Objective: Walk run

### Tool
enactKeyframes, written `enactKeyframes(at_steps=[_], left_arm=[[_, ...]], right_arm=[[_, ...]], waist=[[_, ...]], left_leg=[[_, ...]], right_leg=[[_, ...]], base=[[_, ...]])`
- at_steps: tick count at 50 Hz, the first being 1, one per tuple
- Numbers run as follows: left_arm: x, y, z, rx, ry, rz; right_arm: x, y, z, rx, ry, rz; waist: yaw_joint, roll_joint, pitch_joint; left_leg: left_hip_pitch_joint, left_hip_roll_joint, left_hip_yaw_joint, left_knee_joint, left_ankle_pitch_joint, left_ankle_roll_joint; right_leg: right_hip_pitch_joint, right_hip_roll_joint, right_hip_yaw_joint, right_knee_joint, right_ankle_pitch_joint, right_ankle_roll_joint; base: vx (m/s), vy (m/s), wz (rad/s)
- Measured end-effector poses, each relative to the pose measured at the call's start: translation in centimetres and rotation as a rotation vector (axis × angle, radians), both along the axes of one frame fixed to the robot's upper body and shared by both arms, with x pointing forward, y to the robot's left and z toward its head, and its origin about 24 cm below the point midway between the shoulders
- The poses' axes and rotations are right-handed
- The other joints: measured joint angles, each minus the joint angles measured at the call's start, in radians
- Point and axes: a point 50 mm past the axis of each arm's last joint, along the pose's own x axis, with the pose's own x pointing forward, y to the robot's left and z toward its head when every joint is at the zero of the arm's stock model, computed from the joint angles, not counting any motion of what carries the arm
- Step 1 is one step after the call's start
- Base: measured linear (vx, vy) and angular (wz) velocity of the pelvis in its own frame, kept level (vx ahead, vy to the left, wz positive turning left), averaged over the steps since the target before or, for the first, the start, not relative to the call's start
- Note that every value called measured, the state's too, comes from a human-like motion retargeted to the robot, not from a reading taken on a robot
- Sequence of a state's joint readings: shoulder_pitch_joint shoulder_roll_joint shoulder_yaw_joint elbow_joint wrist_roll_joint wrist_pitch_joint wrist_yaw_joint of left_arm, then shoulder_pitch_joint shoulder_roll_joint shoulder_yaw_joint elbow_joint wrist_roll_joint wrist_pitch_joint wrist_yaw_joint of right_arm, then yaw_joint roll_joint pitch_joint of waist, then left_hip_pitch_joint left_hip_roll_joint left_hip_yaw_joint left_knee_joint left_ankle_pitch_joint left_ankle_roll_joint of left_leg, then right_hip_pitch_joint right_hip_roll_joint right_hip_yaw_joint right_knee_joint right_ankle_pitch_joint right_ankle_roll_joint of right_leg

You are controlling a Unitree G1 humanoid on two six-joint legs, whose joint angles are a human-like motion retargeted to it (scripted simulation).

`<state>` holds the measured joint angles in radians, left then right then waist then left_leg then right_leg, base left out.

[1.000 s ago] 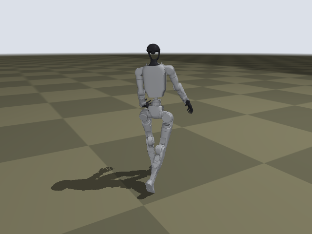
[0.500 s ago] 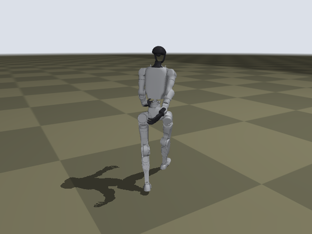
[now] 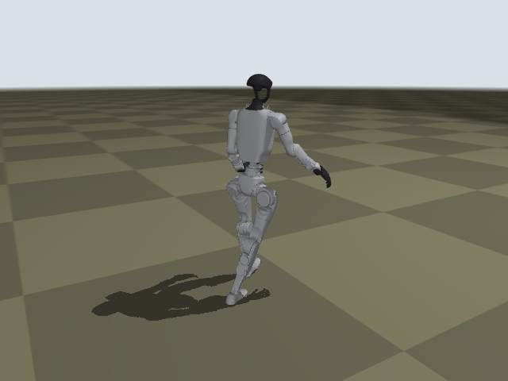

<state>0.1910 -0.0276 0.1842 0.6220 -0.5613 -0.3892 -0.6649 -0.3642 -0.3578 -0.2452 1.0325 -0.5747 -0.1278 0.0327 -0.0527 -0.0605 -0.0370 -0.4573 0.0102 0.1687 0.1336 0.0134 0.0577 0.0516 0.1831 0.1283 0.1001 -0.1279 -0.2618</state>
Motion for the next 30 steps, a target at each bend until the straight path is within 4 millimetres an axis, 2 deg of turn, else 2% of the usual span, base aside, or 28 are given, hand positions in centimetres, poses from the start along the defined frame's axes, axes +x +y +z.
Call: enactKeyframes(at_steps=[2,3,4,5,7,8,10,12,13,15,17,20,23,25,27,30], left_arm=[[-0.1,0.1,-0.2,0.003,0.011,0.009],[-0.2,0.2,-0.3,0.003,0.02,0.013],[-0.3,0.2,-0.4,0.001,0.028,0.013],[-0.3,0.1,-0.6,-0.001,0.037,0.011],[-0.7,0.1,-0.8,0.004,0.053,0.008],[-1.1,-0.1,-1.0,0.005,0.064,0.006],[-2.2,-0.1,-1.5,-0.001,0.096,0.02],[-2.7,0.2,-1.8,-0.016,0.123,0.048],[-2.6,0.3,-1.9,-0.024,0.127,0.053],[-2.1,0.5,-1.8,-0.02,0.127,0.046],[-0.8,0.5,-1.6,-0.013,0.112,0.031],[1.2,0.0,-0.7,0.0,0.059,0.002],[2.6,-0.5,0.5,0.01,-0.02,-0.048],[3.2,-0.6,1.2,0.013,-0.06,-0.079],[3.7,-0.3,1.6,0.014,-0.08,-0.102],[3.6,0.2,1.5,0.014,-0.076,-0.113]], right_arm=[[0.3,-0.5,0.5,0.008,-0.036,-0.048],[0.1,-0.5,0.3,0.021,-0.039,-0.073],[-0.3,-0.6,-0.2,0.037,-0.03,-0.1],[-0.9,-0.7,-0.8,0.056,-0.016,-0.13],[-3.0,-0.2,-3.0,0.11,0.066,-0.177],[-4.7,0.1,-4.5,0.14,0.136,-0.197],[-9.1,1.5,-7.8,0.198,0.333,-0.208],[-14.3,3.4,-10.7,0.236,0.58,-0.187],[-16.7,4.2,-11.6,0.244,0.703,-0.179],[-22.0,5.7,-12.7,0.268,0.944,-0.156],[-27.0,6.9,-13.0,0.295,1.162,-0.114],[-33.7,8.9,-12.4,0.348,1.411,-0.036],[-39.7,10.7,-11.1,0.415,1.559,-0.001],[-43.3,11.7,-9.8,0.459,1.651,-0.01],[-46.0,12.6,-8.6,0.497,1.732,-0.043],[-48.8,13.5,-6.9,0.549,1.831,-0.134]], waist=[[0.002,-0.006,-0.003],[-0.003,-0.004,-0.003],[-0.007,-0.002,-0.006],[-0.01,0.0,-0.009],[0.044,0.004,-0.026],[0.078,0.003,-0.039],[0.075,-0.005,-0.072],[0.029,-0.013,-0.074],[0.007,-0.035,-0.062],[0.002,0.021,-0.058],[-0.011,0.063,-0.049],[-0.094,0.093,-0.02],[-0.185,0.112,-0.01],[-0.227,0.114,-0.004],[-0.258,0.1,0.007],[-0.302,0.088,0.012]], left_leg=[[-0.008,-0.049,-0.075,-0.113,-0.046,-0.102],[-0.006,-0.047,-0.072,-0.133,-0.057,-0.13],[0.002,-0.048,-0.056,-0.119,-0.058,-0.11],[0.011,-0.049,-0.033,-0.088,-0.054,-0.065],[0.015,-0.007,0.039,-0.008,-0.028,-0.049],[0.026,0.014,0.038,0.01,0.033,-0.064],[0.029,0.015,-0.05,0.075,0.032,-0.039],[0.038,0.009,-0.1,0.145,-0.033,-0.032],[0.076,0.003,-0.003,0.17,-0.067,-0.013],[0.162,0.072,0.068,0.117,-0.083,-0.001],[0.215,0.092,0.064,0.097,-0.11,0.0],[0.291,0.069,0.019,0.034,-0.11,-0.004],[0.368,0.022,-0.022,-0.027,-0.135,0.003],[0.429,-0.005,-0.023,-0.064,-0.158,0.004],[0.494,-0.033,-0.012,-0.091,-0.187,-0.005],[0.575,-0.05,0.0,-0.1,-0.224,-0.039]], right_leg=[[0.047,-0.002,-0.031,0.003,-0.002,0.001],[0.069,0.004,-0.051,0.008,0.011,0.002],[0.086,0.009,-0.067,0.018,0.035,0.01],[0.1,0.014,-0.081,0.03,0.065,0.02],[0.116,0.011,-0.095,0.083,0.196,0.05],[0.117,0.003,-0.107,0.125,0.296,0.069],[0.082,-0.02,-0.153,0.252,0.513,0.141],[-0.018,-0.017,-0.164,0.504,0.638,0.211],[-0.078,-0.063,-0.192,0.683,0.648,0.246],[-0.143,-0.062,-0.288,0.749,0.652,0.213],[-0.228,-0.005,-0.29,0.746,0.557,0.189],[-0.373,0.004,-0.28,0.736,0.423,0.239],[-0.502,-0.08,-0.3,0.617,0.285,0.263],[-0.557,-0.178,-0.362,0.483,0.25,0.236],[-0.592,-0.264,-0.428,0.323,0.232,0.223],[-0.636,-0.318,-0.481,0.071,0.164,0.263]], base=[[0.9,-0.15,-0.51],[1.03,-0.13,-0.14],[1.1,-0.1,0.01],[0.98,-0.11,-0.44],[1.19,-0.09,-1.36],[1.54,-0.03,-1.55],[1.28,-0.04,-0.82],[1.04,-0.12,-0.03],[1.15,-0.13,-0.03],[0.97,-0.12,-0.4],[0.85,-0.17,-0.21],[0.94,-0.18,0.77],[0.74,-0.14,0.85],[0.98,-0.36,0.18],[0.78,-0.35,-0.11],[0.83,-0.41,-0.26]])
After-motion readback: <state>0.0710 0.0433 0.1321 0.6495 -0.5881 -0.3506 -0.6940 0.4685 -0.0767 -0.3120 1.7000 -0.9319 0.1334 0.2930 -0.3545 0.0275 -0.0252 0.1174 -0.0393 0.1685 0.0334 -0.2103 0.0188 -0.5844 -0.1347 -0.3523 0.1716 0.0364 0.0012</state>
